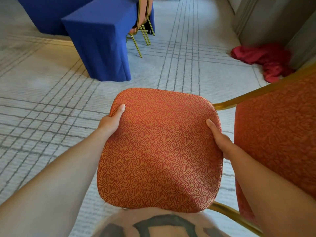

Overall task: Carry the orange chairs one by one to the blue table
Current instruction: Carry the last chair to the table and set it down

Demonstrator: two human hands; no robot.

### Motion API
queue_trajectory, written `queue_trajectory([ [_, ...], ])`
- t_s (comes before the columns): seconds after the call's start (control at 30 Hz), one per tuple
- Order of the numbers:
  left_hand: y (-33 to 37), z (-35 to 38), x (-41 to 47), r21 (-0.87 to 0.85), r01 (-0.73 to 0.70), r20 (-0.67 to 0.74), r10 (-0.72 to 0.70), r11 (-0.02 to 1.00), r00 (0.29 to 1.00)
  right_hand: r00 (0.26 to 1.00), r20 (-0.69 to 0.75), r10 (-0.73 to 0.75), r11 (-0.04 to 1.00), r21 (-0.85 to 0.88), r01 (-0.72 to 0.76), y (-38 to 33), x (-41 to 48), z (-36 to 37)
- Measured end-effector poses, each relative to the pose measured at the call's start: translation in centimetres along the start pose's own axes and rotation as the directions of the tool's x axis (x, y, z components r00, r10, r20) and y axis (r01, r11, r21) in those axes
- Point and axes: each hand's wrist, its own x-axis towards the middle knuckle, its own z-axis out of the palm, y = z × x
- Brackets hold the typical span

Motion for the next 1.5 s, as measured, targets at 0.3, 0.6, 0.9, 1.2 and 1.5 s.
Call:
queue_trajectory([
  [0.3,9.7,2.0,15.7,0.028,0.031,-0.011,-0.03,0.999,0.999,0.999,0.035,0.036,0.999,-0.029,-0.035,-11.7,14.3,5.0],
  [0.6,24.7,1.9,37.1,0.045,-0.099,0.015,0.098,0.994,0.995,1.0,0.004,-0.007,0.998,0.06,0.007,-28.4,29.1,12.1],
  [0.9,40.6,2.3,54.0,0.115,-0.196,0.041,0.192,0.974,0.98,0.997,-0.055,-0.049,0.991,0.125,0.056,-45.3,41.1,16.1],
  [1.2,54.1,8.0,72.5,0.018,-0.119,0.042,0.118,0.993,0.992,0.999,-0.04,-0.034,0.995,0.095,0.038,-62.2,60.1,17.8],
  [1.5,63.0,11.9,85.8,-0.013,-0.078,0.057,0.078,0.997,0.995,0.999,-0.037,0.015,1.0,0.021,-0.014,-73.8,73.4,19.4],
])
